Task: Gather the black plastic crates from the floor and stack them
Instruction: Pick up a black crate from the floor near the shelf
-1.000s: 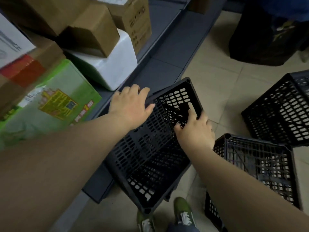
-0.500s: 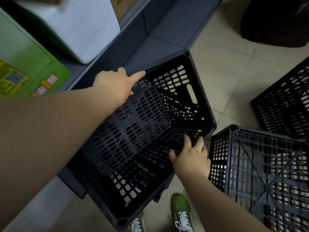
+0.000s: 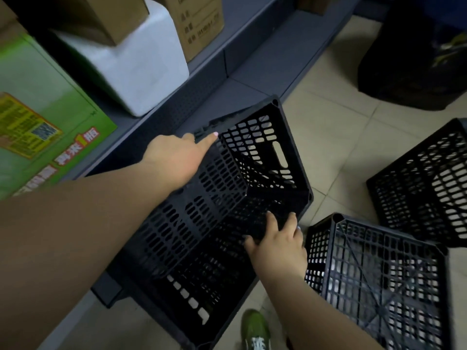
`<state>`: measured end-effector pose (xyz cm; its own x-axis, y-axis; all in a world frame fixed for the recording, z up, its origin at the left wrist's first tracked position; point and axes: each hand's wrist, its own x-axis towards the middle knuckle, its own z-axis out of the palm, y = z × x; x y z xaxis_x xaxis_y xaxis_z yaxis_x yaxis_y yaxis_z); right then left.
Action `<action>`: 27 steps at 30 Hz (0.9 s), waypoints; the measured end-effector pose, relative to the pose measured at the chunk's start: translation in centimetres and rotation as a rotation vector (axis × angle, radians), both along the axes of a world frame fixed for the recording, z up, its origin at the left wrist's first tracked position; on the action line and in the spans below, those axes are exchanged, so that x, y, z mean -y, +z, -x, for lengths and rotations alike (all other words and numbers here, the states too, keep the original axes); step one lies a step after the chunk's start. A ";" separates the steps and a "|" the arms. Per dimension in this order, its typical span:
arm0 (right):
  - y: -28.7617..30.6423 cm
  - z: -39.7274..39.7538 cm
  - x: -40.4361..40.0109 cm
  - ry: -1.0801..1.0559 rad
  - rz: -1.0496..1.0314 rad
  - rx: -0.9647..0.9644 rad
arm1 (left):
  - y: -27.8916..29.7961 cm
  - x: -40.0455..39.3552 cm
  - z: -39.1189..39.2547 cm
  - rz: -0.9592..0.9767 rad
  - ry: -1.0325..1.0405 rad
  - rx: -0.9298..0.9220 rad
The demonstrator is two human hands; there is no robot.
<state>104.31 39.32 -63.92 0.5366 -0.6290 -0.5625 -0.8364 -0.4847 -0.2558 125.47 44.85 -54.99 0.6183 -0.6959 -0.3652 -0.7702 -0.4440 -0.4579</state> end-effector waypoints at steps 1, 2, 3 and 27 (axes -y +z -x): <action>0.3 0.4 0.0 -0.001 -0.001 -0.013 | 0.5 -0.4 0.1 0.027 0.020 -0.004; 0.5 0.9 0.1 -0.005 0.000 -0.028 | 1.0 -0.7 0.1 0.059 0.042 -0.007; 0.7 1.4 0.1 -0.012 0.002 -0.046 | 1.6 -1.1 0.1 0.094 0.067 -0.008; 13.4 15.1 8.0 -0.165 0.493 -0.007 | 10.0 -4.5 11.6 0.833 0.226 -0.246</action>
